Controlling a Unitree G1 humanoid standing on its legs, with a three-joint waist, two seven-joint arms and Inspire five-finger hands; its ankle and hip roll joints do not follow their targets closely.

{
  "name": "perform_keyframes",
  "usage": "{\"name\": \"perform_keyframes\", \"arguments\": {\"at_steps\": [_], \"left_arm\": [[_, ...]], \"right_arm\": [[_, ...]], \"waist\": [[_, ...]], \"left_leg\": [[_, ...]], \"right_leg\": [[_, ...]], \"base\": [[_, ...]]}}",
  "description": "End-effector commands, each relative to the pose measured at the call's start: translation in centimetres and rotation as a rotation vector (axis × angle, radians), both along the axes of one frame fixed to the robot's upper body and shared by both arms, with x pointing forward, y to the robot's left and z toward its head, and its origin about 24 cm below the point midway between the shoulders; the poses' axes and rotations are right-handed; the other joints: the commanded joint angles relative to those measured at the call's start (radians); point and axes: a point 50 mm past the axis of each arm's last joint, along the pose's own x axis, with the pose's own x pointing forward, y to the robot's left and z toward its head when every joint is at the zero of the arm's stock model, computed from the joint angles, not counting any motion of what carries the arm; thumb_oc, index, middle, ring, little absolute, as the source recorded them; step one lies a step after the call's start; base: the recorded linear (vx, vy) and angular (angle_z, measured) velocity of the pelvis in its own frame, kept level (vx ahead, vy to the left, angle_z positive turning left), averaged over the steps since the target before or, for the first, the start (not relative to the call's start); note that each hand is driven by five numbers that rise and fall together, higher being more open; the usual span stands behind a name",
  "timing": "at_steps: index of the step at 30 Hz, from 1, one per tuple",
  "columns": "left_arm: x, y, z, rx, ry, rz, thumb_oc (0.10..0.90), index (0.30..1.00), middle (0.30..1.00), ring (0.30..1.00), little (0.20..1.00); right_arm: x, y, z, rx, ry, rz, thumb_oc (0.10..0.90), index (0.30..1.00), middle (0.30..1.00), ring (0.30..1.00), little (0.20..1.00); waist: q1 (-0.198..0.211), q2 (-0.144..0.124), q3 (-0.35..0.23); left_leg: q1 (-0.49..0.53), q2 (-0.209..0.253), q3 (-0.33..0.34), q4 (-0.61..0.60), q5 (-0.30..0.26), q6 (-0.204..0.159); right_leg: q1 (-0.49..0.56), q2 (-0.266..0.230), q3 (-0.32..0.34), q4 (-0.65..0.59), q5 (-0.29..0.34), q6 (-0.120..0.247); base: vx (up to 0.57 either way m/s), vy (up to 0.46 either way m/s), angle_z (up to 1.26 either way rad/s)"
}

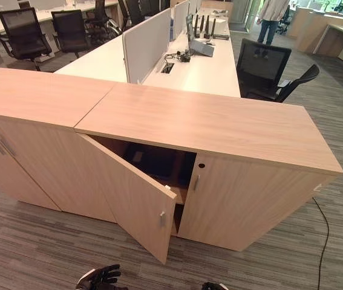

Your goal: Put the empty folder in the office cabinet

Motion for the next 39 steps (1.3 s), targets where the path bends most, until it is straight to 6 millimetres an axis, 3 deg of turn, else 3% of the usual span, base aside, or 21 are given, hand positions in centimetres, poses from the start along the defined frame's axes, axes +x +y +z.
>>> {"name": "perform_keyframes", "arguments": {"at_steps": [1, 5, 7, 11, 12, 16, 17, 18, 19, 21, 24, 25, 27, 33, 39], "left_arm": [[7.0, -1.9, 3.7, -0.058, -0.318, 0.009, 0.8, 0.9, 0.9, 0.9, 0.9], [8.3, -0.9, 4.7, -0.035, -0.386, 0.08, 0.8, 0.9, 0.9, 0.9, 0.9], [9.2, -0.1, 5.4, 0.012, -0.423, 0.083, 0.8, 0.9, 0.9, 0.9, 0.9], [11.2, 1.1, 6.9, 0.091, -0.499, 0.064, 0.8, 0.9, 0.9, 0.9, 0.9], [13.0, 1.3, 8.4, 0.148, -0.566, 0.006, 0.8, 0.9, 0.9, 0.9, 0.9], [15.5, 2.1, 10.4, 0.239, -0.635, -0.065, 0.8, 0.9, 0.9, 0.9, 0.9], [17.5, 3.0, 12.0, 0.33, -0.673, -0.094, 0.8, 0.9, 0.9, 0.9, 0.9], [18.3, 3.4, 12.6, 0.374, -0.679, -0.1, 0.8, 0.9, 0.9, 0.9, 0.9], [18.4, 3.4, 12.6, 0.375, -0.68, -0.101, 0.8, 0.9, 0.9, 0.9, 0.9], [20.7, 4.8, 15.0, 0.517, -0.716, -0.119, 0.8, 0.9, 0.9, 0.9, 0.9], [21.8, 6.3, 16.7, 0.61, -0.726, -0.117, 0.8, 0.9, 0.9, 0.9, 0.9], [22.6, 7.9, 18.4, 0.702, -0.73, -0.117, 0.8, 0.9, 0.9, 0.9, 0.9], [23.6, 9.1, 20.9, 0.772, -0.775, -0.098, 0.8, 0.9, 0.9, 0.9, 0.9], [25.2, 9.5, 25.2, 0.829, -0.888, -0.064, 0.8, 0.9, 0.9, 0.9, 0.9], [26.0, 7.9, 26.8, 0.805, -0.986, -0.066, 0.8, 0.9, 0.9, 0.9, 0.9]], "right_arm": [[-4.1, -4.4, 0.2, -0.157, 0.175, 0.01, 0.8, 0.9, 0.9, 0.9, 0.9], [-3.3, -5.3, 0.5, -0.178, 0.149, 0.004, 0.8, 0.9, 0.9, 0.9, 0.9], [-3.4, -5.5, 0.6, -0.18, 0.144, -0.007, 0.8, 0.9, 0.9, 0.9, 0.9], [-4.1, -6.0, 0.7, -0.185, 0.161, -0.028, 0.8, 0.9, 0.9, 0.9, 0.9], [-5.1, -6.3, 0.6, -0.193, 0.198, -0.038, 0.8, 0.9, 0.9, 0.9, 0.9], [-6.2, -6.6, 0.7, -0.198, 0.243, -0.02, 0.8, 0.9, 0.9, 0.9, 0.9], [-6.7, -6.9, 0.7, -0.201, 0.26, -0.019, 0.8, 0.9, 0.9, 0.9, 0.9], [-6.8, -6.9, 0.8, -0.201, 0.264, -0.021, 0.8, 0.9, 0.9, 0.9, 0.9], [-6.8, -6.9, 0.8, -0.2, 0.263, -0.022, 0.8, 0.9, 0.9, 0.9, 0.9], [-6.9, -7.1, 0.8, -0.2, 0.261, -0.03, 0.8, 0.9, 0.9, 0.9, 0.9], [-6.8, -7.1, 0.8, -0.194, 0.256, -0.036, 0.8, 0.9, 0.9, 0.9, 0.9], [-6.9, -7.1, 0.8, -0.191, 0.258, -0.04, 0.8, 0.9, 0.9, 0.9, 0.9], [-7.0, -7.1, 0.8, -0.189, 0.258, -0.051, 0.8, 0.9, 0.9, 0.9, 0.9], [-7.3, -7.2, 0.8, -0.194, 0.265, -0.079, 0.8, 0.9, 0.9, 0.9, 0.9], [-7.3, -6.8, 0.7, -0.189, 0.26, -0.091, 0.8, 0.9, 0.9, 0.9, 0.9]], "waist": [[0.018, -0.006, 0.05], [0.026, -0.002, 0.048], [0.017, 0.002, 0.035], [-0.008, 0.02, 0.009], [-0.028, 0.032, -0.011], [-0.056, 0.05, -0.031], [-0.078, 0.058, -0.045], [-0.085, 0.061, -0.05], [-0.084, 0.061, -0.049], [-0.104, 0.067, -0.062], [-0.111, 0.069, -0.068], [-0.118, 0.071, -0.073], [-0.125, 0.072, -0.08], [-0.134, 0.071, -0.087], [-0.137, 0.068, -0.089]], "left_leg": [[-0.126, -0.092, -0.223, 0.083, -0.058, 0.032], [-0.136, -0.174, -0.328, 0.068, -0.081, 0.032], [-0.126, -0.193, -0.339, 0.048, -0.075, 0.032], [-0.053, -0.192, -0.311, -0.037, -0.072, 0.037], [-0.023, -0.189, -0.293, -0.082, -0.066, 0.038], [0.024, -0.193, -0.264, -0.146, -0.06, 0.042], [0.044, -0.198, -0.246, -0.181, -0.054, 0.044], [0.054, -0.201, -0.239, -0.196, -0.051, 0.045], [0.056, -0.201, -0.238, -0.198, -0.05, 0.046], [0.072, -0.209, -0.222, -0.227, -0.044, 0.049], [0.076, -0.212, -0.214, -0.234, -0.044, 0.051], [0.081, -0.214, -0.206, -0.237, -0.045, 0.052], [0.084, -0.219, -0.202, -0.242, -0.047, 0.055], [0.084, -0.225, -0.197, -0.244, -0.051, 0.059], [0.079, -0.232, -0.197, -0.244, -0.053, 0.063]], "right_leg": [[0.016, 0.023, 0.047, 0.028, -0.113, 0.016], [0.02, 0.034, 0.117, 0.043, -0.114, 0.016], [0.022, 0.036, 0.137, 0.039, -0.109, 0.018], [0.037, 0.039, 0.157, 0.025, -0.1, 0.03], [0.042, 0.03, 0.157, 0.016, -0.094, 0.041], [0.041, 0.02, 0.174, 0.012, -0.084, 0.055], [0.038, 0.015, 0.183, 0.008, -0.074, 0.064], [0.037, 0.013, 0.187, 0.006, -0.07, 0.067], [0.037, 0.013, 0.187, 0.006, -0.07, 0.067], [0.032, 0.005, 0.199, 0.005, -0.059, 0.078], [0.028, -0.001, 0.202, 0.004, -0.052, 0.084], [0.026, -0.005, 0.205, 0.003, -0.047, 0.088], [0.024, -0.01, 0.209, 0.001, -0.04, 0.094], [0.018, -0.019, 0.212, 0.0, -0.031, 0.103], [0.011, -0.029, 0.214, -0.003, -0.023, 0.11]], "base": [[0.08, -0.008, -0.58], [0.06, 0.016, -0.61], [0.07, 0.06, -1.08], [0.07, 0.082, -0.56], [0.09, 0.151, -0.14], [0.06, 0.101, 0.01], [0.06, 0.12, -0.08], [0.04, 0.091, -0.05], [0.03, 0.06, -0.14], [0.02, 0.069, -0.25], [0.01, 0.06, -0.04], [0.02, 0.084, -0.11], [0.02, 0.077, -0.14], [0.0, 0.036, -0.07], [-0.01, 0.03, 0.02]]}}
